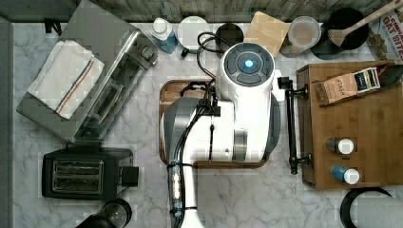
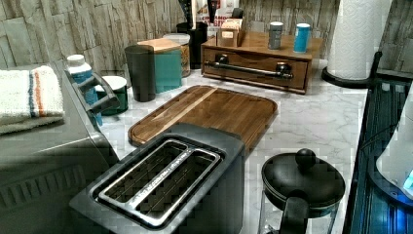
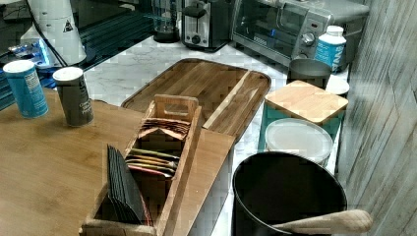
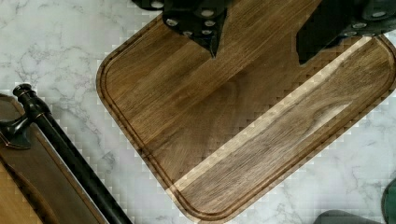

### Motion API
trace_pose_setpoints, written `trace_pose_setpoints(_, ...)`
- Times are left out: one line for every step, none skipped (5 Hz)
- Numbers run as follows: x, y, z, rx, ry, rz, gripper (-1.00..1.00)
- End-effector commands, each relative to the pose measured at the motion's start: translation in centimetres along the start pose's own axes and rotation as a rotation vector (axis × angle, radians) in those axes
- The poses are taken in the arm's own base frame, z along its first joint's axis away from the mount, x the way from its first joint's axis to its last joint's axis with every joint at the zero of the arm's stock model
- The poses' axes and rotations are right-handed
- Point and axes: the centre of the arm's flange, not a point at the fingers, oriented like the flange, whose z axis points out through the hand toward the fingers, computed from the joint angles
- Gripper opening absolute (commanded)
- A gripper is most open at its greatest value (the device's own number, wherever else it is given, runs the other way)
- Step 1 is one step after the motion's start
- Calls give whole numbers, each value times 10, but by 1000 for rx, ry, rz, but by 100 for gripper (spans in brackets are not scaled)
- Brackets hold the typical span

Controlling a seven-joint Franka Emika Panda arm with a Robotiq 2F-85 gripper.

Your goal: Open the drawer.

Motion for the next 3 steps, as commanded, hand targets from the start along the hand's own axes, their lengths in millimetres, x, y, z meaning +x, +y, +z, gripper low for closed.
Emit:
trace_pose_setpoints(1,-1,5,-6,-7,-1,100)
trace_pose_setpoints(-8,-8,11,-49,14,-45,100)
trace_pose_setpoints(-8,16,18,-68,30,-224,100)
